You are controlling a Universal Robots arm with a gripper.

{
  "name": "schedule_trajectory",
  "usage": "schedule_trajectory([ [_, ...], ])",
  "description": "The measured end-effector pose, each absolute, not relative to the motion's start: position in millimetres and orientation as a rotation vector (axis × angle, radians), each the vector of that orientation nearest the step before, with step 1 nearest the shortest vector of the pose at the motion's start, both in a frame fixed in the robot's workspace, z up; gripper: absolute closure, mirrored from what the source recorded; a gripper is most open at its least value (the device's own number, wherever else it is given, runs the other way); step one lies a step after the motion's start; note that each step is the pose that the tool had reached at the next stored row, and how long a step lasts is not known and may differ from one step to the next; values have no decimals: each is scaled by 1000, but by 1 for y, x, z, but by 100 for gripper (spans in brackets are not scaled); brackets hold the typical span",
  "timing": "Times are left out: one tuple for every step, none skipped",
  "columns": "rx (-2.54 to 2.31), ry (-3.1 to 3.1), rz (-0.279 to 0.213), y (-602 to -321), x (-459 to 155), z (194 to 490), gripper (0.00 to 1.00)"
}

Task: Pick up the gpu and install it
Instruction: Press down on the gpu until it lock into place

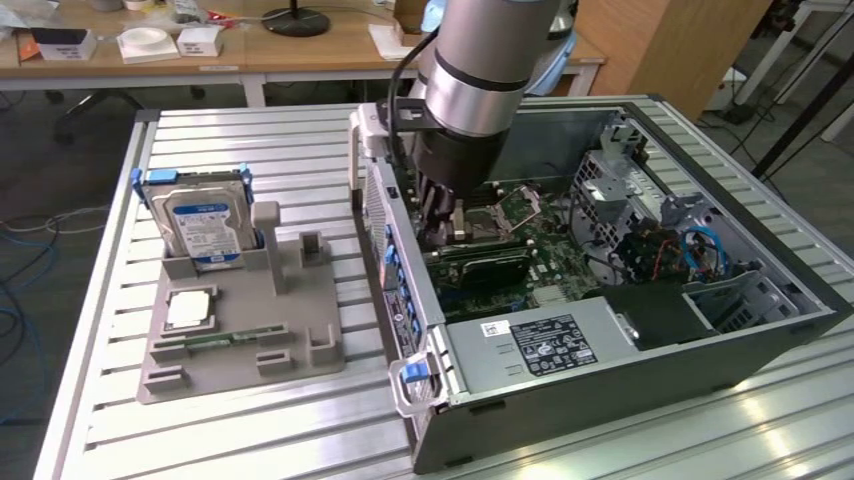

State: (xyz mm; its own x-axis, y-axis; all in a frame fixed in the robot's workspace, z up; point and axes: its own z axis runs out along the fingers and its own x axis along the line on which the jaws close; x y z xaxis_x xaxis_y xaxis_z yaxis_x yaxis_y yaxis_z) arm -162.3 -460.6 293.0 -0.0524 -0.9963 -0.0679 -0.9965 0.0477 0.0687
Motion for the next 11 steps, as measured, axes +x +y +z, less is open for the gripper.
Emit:
schedule_trajectory([
  [-2161, 2273, 151, -461, -163, 293, 89],
  [-2161, 2273, 151, -461, -163, 293, 89],
  [-2161, 2273, 151, -461, -164, 292, 89],
  [-2160, 2274, 151, -461, -166, 292, 89],
  [-2159, 2274, 151, -460, -166, 292, 89],
  [-2159, 2275, 151, -461, -167, 292, 89],
  [-2159, 2275, 150, -461, -168, 292, 89],
  [-2159, 2275, 150, -461, -168, 292, 89],
  [-2159, 2275, 150, -461, -168, 292, 89],
  [-2159, 2275, 151, -461, -168, 292, 89],
  [-2159, 2275, 151, -461, -169, 292, 89],
])
